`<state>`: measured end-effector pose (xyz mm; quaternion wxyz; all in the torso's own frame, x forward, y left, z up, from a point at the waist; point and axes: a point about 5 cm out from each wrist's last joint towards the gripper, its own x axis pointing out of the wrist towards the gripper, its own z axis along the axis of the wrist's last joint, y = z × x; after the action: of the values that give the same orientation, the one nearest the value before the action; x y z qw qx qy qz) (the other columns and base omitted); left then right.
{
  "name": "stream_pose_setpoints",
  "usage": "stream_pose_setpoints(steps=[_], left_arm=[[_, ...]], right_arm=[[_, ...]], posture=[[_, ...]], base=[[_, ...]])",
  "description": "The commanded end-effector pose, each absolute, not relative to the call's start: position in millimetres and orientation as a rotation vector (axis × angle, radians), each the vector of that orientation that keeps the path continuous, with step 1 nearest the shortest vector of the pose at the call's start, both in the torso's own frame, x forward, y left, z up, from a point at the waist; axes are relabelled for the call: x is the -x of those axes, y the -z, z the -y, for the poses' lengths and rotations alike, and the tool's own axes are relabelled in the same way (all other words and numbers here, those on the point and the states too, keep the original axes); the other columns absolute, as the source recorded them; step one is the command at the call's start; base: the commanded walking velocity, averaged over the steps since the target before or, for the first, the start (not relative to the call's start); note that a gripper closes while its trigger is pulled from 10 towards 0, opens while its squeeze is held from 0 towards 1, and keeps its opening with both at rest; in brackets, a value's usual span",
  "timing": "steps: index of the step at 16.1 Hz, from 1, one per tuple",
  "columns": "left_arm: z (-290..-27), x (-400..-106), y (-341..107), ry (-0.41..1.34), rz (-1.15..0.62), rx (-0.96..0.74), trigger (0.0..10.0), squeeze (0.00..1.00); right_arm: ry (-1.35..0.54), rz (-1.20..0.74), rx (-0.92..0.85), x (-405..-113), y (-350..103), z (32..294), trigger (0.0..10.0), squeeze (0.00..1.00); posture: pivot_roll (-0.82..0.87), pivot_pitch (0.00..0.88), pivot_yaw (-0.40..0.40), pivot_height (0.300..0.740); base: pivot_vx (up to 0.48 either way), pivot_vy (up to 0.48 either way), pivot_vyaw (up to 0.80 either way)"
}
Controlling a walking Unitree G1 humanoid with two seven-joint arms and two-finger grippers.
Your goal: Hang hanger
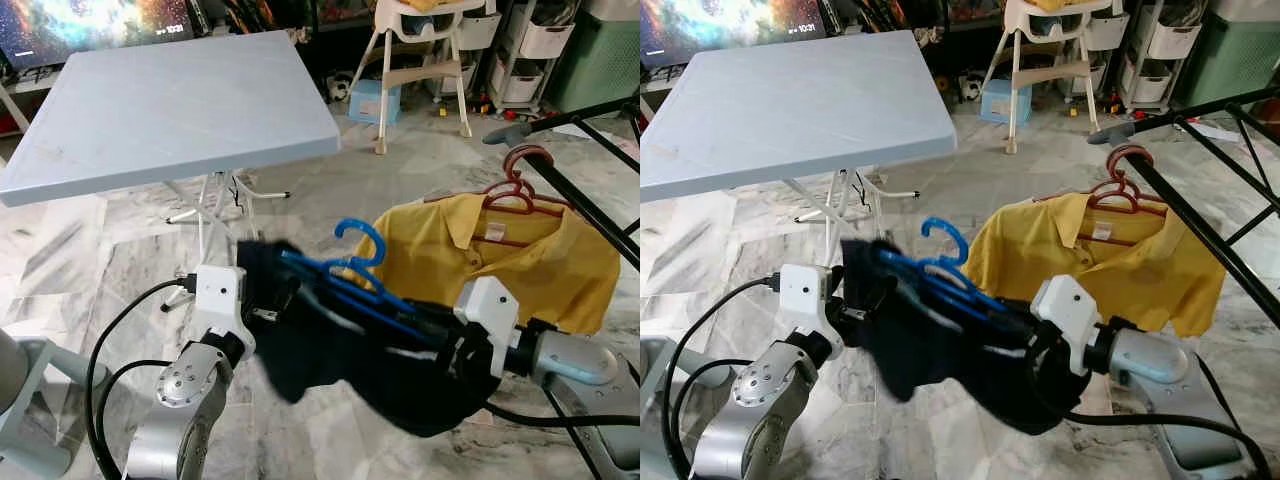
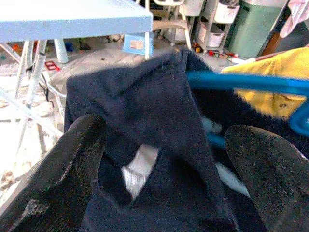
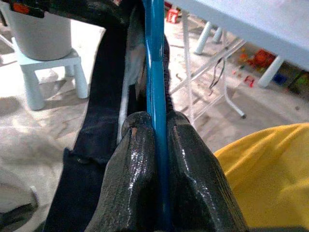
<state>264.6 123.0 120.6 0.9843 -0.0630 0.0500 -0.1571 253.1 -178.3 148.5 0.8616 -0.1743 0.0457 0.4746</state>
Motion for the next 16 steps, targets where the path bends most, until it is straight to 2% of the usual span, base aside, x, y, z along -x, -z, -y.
stream_pose_setpoints(steps=[1,8,9,10,11,12,13,16], left_arm=[[-125.0,-265.7,-119.3,0.315,-0.107,0.127,10.0,0.0],[-112.1,-267.3,-116.0,0.354,-0.12,0.159,10.0,0.0],[-112.4,-267.5,-115.4,0.352,-0.121,0.16,7.1,0.0],[-112.6,-267.4,-115.3,0.351,-0.122,0.16,6.5,0.0],[-112.6,-267.3,-115.1,0.352,-0.123,0.165,3.5,0.0],[-112.5,-267.3,-115.1,0.356,-0.124,0.169,3.1,0.0],[-112.8,-267.4,-115.1,0.357,-0.125,0.17,0.0,0.0],[-117.6,-269.3,-115.9,0.329,-0.117,0.172,0.0,0.0]], right_arm=[[-1.049,-0.05,0.352,-249.1,-159.4,170.2,10.0,0.0],[-1.129,-0.088,0.321,-237.5,-161.4,163.4,10.0,0.0],[-1.134,-0.096,0.317,-235.9,-160.7,163.1,10.0,0.0],[-1.136,-0.099,0.315,-234.9,-160.1,162.8,10.0,0.0],[-1.139,-0.108,0.311,-233.1,-158.5,162.6,10.0,0.0],[-1.144,-0.113,0.309,-231.9,-157.7,162.2,10.0,0.0],[-1.147,-0.115,0.307,-231.0,-157.5,161.6,10.0,0.0],[-1.166,-0.126,0.298,-228.9,-157.6,160.8,10.0,0.0]], posture=[[-0.09,0.109,0.042,0.74],[-0.1,0.104,0.039,0.74],[-0.1,0.104,0.039,0.74],[-0.1,0.104,0.041,0.74],[-0.1,0.104,0.041,0.74],[-0.1,0.104,0.043,0.74],[-0.1,0.104,0.044,0.74],[-0.1,0.105,0.046,0.74]], base=[[0.0,0.0,0.0],[0.0,0.0,0.0],[0.0,0.0,0.0],[0.0,0.0,0.0],[0.0,0.0,0.0],[0.0,0.0,0.0],[0.0,0.0,0.0],[0.0,0.0,0.0]])
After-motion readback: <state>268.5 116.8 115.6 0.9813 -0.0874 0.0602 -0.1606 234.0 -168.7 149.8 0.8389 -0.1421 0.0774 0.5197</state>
